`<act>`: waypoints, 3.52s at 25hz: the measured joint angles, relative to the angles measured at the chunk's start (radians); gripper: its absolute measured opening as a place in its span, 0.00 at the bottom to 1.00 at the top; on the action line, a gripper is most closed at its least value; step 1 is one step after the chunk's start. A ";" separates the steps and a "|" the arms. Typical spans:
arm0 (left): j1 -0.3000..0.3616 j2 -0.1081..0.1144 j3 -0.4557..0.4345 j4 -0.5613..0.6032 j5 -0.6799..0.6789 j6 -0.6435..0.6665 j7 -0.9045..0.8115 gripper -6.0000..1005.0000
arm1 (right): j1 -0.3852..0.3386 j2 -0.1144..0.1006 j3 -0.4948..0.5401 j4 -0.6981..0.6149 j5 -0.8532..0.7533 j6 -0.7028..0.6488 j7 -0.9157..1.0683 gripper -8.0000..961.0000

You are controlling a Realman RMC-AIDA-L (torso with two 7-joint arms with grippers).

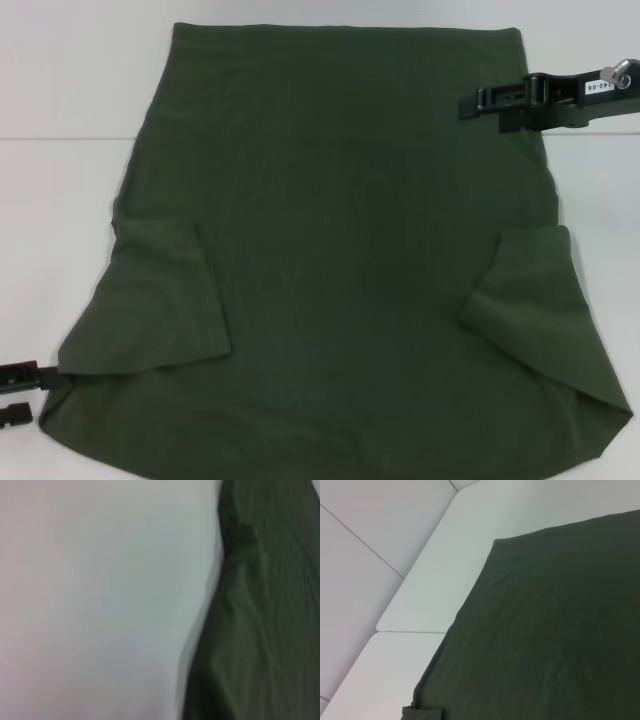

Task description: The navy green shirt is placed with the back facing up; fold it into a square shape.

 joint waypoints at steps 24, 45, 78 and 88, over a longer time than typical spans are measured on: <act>-0.102 -0.022 0.024 -0.075 0.039 -0.059 -0.012 0.77 | -0.010 -0.002 0.009 0.000 0.009 0.002 -0.006 0.90; -0.096 -0.021 0.057 -0.068 0.042 -0.056 -0.030 0.77 | -0.015 -0.003 0.043 -0.001 0.014 -0.006 -0.008 0.90; -0.101 0.001 0.029 -0.065 -0.079 0.016 0.083 0.05 | -0.134 -0.048 0.044 -0.092 -0.065 -0.317 -0.017 0.90; -0.145 0.001 0.036 -0.101 -0.067 -0.081 0.097 0.03 | -0.183 -0.063 0.038 -0.128 -0.254 -0.413 0.000 0.90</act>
